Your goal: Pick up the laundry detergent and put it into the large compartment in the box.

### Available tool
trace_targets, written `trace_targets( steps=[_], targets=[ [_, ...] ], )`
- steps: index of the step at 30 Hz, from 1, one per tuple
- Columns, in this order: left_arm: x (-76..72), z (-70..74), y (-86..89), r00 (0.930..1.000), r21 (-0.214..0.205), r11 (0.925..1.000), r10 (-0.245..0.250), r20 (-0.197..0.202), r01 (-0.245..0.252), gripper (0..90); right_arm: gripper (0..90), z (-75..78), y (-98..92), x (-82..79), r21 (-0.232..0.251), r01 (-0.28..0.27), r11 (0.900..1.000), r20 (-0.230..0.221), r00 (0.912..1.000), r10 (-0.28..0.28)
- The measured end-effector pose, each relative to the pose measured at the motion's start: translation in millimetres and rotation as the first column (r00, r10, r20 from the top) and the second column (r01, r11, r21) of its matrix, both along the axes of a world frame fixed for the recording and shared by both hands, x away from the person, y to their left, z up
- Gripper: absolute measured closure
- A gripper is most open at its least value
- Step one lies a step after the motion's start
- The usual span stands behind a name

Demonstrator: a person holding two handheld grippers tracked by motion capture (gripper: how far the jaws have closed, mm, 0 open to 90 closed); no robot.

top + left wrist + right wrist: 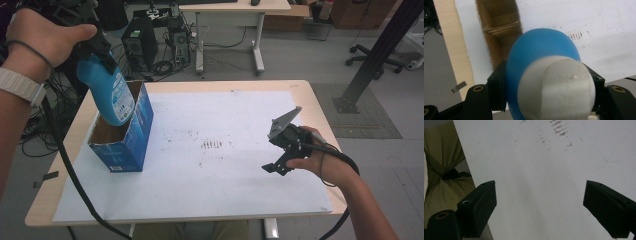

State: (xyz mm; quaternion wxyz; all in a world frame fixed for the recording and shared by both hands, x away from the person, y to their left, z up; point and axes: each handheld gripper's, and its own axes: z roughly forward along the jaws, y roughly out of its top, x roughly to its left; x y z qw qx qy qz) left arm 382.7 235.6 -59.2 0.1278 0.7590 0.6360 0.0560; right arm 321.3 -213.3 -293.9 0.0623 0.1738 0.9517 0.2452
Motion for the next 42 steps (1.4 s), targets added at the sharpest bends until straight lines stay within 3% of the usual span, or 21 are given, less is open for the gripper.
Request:
trace_targets(
  steps=[12, 28, 42],
  targets=[
    [7.9, -10.7, 14.2, 0.9978, 0.025, 0.9975, 0.066, 0.010, -0.066, 37.5, 11.4, -1.5, -3.1, -0.2, 0.001, 0.007, 1.0000, -0.004, 1.0000, -0.007],
    [15.7, -33.7, 25.8, 0.9957, 0.046, 0.9947, 0.092, 0.002, -0.092, 37.4, 11.5, -2.0, -7.5, -0.7, 0.003, 0.015, 0.9999, -0.005, 0.9999, -0.015],
    [23.2, -66.2, 31.2, 0.9950, 0.037, 0.9947, 0.097, -0.023, -0.096, 37.5, 11.5, -4.5, -8.7, -1.3, 0.001, 0.020, 0.9998, -0.011, 0.9997, -0.020]
  ],
)
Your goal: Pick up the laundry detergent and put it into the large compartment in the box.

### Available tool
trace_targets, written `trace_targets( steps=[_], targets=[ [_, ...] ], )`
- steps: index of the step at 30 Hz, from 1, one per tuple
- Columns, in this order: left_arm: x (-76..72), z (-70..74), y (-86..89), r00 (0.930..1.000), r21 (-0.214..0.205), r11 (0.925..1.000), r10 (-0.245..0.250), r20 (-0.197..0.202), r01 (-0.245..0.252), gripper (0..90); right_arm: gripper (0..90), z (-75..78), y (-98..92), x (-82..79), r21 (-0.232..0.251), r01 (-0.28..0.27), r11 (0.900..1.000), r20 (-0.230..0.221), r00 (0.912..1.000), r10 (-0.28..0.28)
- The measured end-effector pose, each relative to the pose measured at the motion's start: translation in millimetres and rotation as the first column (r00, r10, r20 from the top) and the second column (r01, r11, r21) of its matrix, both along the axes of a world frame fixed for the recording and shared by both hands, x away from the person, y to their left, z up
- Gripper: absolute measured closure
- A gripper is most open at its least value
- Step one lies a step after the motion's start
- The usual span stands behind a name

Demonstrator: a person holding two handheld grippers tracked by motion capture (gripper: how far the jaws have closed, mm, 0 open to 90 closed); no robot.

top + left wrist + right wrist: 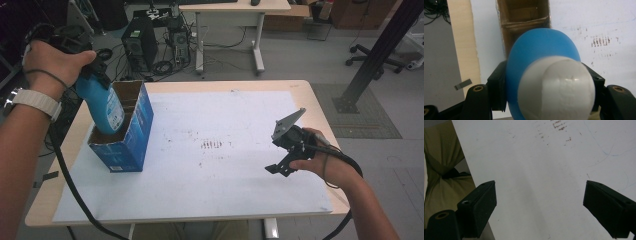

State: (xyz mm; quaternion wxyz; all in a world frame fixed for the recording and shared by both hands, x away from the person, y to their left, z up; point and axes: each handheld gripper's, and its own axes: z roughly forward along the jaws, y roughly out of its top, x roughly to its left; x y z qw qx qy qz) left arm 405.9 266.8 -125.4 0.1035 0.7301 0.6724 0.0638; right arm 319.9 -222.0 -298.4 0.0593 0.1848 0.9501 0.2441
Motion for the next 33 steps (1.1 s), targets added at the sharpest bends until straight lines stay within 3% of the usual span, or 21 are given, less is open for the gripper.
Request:
trace_targets(
  steps=[9, 23, 33],
  targets=[
    [4.5, -17.8, 0.6, 1.0000, 0.001, 1.0000, 0.002, -0.002, -0.002, 37.5, 11.4, -0.8, -0.9, -0.4, 0.001, 0.003, 1.0000, -0.001, 1.0000, -0.003],
    [11.2, -58.7, -1.6, 0.9994, 0.020, 0.9995, -0.022, -0.029, 0.022, 37.5, 11.4, -3.3, -3.1, -1.2, 0.002, 0.011, 0.9999, -0.005, 0.9999, -0.011],
    [13.9, -80.6, 0.2, 0.9996, 0.021, 0.9996, -0.020, -0.017, 0.021, 37.5, 11.5, -5.9, -1.9, -0.9, -0.002, 0.010, 0.9999, -0.011, 0.9999, -0.010]
  ],
)
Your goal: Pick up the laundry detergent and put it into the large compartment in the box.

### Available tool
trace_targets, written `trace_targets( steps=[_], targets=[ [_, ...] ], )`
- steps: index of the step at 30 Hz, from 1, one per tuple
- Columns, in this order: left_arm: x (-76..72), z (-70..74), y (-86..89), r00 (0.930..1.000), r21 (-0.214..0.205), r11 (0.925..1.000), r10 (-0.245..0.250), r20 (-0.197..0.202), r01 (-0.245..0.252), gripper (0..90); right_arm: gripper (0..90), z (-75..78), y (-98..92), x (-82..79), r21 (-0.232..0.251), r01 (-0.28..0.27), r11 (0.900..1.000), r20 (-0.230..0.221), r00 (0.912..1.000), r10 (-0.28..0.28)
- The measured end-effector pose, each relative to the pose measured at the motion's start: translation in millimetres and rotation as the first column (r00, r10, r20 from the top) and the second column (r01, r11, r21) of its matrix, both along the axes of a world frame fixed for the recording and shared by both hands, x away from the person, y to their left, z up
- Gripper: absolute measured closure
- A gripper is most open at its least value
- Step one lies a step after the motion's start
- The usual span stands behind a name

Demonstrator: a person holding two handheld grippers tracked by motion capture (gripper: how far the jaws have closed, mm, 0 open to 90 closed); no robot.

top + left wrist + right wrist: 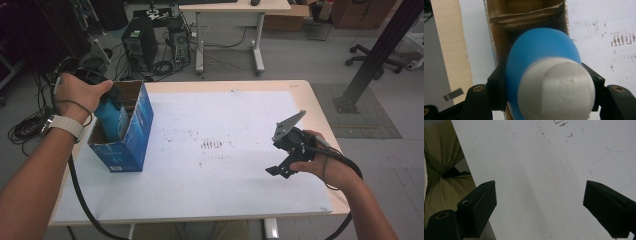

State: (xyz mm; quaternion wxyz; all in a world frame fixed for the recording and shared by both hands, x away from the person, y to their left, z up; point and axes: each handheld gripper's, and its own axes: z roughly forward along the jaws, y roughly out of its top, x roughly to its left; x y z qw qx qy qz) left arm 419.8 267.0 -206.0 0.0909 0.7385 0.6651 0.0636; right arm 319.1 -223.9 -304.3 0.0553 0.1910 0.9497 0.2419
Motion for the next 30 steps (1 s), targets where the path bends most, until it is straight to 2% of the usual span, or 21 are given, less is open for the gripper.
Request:
trace_targets(
  steps=[13, 30],
  targets=[
    [1.2, -23.6, 0.6, 0.9997, 0.001, 1.0000, 0.003, 0.025, -0.003, 37.5, 11.4, -1.7, 1.1, 0.9, -0.003, 0.001, 1.0000, -0.005, 1.0000, -0.001],
    [3.3, -52.1, -0.5, 0.9995, 0.008, 0.9999, -0.010, 0.030, 0.009, 37.5, 11.4, -5.1, -1.8, 0.4, -0.004, 0.008, 1.0000, -0.013, 0.9999, -0.009]
  ],
)
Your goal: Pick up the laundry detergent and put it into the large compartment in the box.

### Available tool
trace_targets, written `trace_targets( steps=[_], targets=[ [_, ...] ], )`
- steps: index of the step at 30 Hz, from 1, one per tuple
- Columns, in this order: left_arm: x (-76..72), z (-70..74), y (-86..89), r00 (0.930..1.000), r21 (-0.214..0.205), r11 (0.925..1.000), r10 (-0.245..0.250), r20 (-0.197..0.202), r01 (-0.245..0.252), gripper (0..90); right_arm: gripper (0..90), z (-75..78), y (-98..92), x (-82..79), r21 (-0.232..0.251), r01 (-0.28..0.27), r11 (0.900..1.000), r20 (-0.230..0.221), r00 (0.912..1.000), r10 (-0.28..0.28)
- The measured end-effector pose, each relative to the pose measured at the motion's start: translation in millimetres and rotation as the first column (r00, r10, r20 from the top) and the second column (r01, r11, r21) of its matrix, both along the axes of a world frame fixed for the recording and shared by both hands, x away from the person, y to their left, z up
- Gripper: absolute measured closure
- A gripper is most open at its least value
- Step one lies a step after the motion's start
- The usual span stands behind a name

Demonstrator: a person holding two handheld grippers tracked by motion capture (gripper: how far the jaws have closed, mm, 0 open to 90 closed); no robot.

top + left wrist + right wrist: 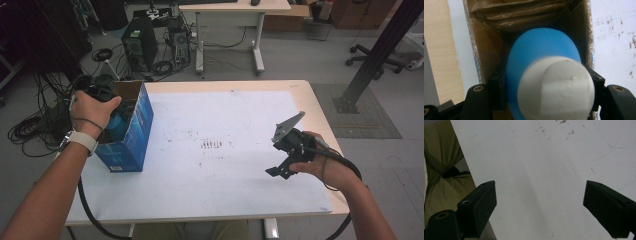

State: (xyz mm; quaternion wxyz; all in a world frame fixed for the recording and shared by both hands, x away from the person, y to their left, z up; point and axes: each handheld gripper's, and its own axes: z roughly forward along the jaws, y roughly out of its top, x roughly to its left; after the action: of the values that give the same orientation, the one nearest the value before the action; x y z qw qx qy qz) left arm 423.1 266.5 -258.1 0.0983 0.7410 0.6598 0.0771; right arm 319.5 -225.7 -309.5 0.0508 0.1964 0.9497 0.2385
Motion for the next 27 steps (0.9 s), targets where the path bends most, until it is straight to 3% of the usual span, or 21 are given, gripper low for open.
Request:
trace_targets(
  steps=[16, 27],
  targets=[
    [-0.1, -20.8, -1.3, 0.9998, -0.001, 1.0000, -0.007, -0.016, 0.007, 37.5, 11.4, -1.4, -1.8, -0.4, 0.002, 0.007, 1.0000, -0.004, 1.0000, -0.007],
    [0.2, -21.7, -0.3, 0.9997, -0.001, 1.0000, 0.005, -0.025, -0.005, 37.2, 11.4, -2.4, 0.6, -0.4, 0.003, 0.001, 1.0000, -0.005, 1.0000, -0.001]
  ],
)
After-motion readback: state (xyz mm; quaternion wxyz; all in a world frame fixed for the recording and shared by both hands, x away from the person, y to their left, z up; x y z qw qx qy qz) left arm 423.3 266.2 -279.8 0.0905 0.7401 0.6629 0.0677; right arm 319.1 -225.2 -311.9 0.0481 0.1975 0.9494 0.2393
